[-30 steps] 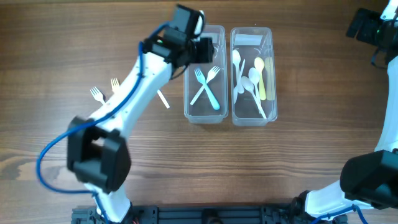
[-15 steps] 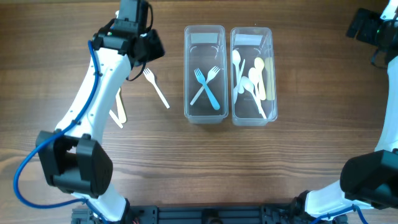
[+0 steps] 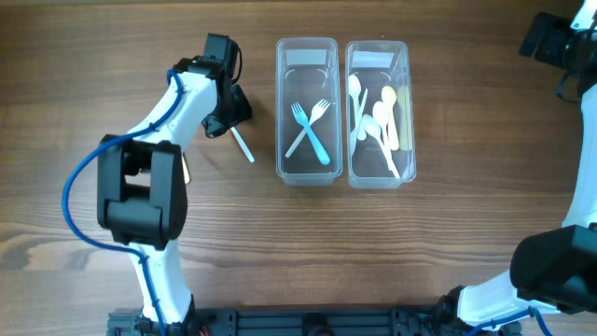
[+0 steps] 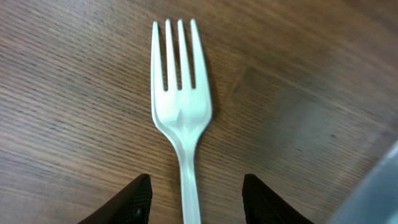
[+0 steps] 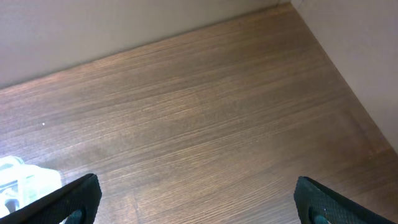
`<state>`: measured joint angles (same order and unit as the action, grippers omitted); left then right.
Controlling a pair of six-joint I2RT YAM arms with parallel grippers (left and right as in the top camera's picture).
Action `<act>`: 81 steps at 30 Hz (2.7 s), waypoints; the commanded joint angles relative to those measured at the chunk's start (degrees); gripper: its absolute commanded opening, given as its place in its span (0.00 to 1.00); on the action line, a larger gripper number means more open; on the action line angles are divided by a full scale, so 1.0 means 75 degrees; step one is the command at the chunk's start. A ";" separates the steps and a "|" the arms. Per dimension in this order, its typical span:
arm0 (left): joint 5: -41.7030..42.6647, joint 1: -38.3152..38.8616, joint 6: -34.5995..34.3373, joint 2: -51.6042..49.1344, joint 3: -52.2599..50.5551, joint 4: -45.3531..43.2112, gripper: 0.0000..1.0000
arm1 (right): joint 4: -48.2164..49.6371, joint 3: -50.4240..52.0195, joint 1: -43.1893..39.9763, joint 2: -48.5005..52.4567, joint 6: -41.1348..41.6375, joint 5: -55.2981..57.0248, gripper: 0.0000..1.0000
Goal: Pack container
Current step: 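Grasp the next white fork with the left gripper, then place the white fork into the left container and release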
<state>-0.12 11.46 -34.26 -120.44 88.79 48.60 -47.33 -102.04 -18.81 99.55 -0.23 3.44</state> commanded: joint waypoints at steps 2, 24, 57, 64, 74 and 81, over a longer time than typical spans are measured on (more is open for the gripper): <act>0.0090 0.0003 -0.0152 -0.0254 -0.0064 -0.0044 0.50 | 0.0017 0.0055 0.0041 0.0070 0.0032 -0.0035 1.00; 0.0093 0.0003 -0.0125 -0.0286 -0.0688 -0.0592 0.04 | 0.0017 0.0055 0.0041 0.0070 0.0032 -0.0035 1.00; 0.1431 0.1737 0.1740 0.2495 0.0676 -0.1428 0.20 | 0.0017 0.0055 0.0041 0.0070 0.0029 -0.0035 1.00; 0.0533 0.2363 0.1714 0.1920 0.0676 -0.1364 0.18 | 0.0017 0.0055 0.0041 0.0070 0.0032 -0.0035 1.00; 0.0402 0.2020 0.1714 0.1853 0.0749 -0.1749 0.32 | 0.0017 0.0055 0.0041 0.0070 0.0032 -0.0035 1.00; -0.0207 0.0880 0.1714 0.2777 0.0880 -0.0991 0.37 | 0.0017 0.0055 0.0041 0.0070 0.0032 -0.0035 1.00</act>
<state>3.16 23.18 -22.46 -105.38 93.76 37.80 -47.33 -102.04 -18.81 99.55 -0.23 3.44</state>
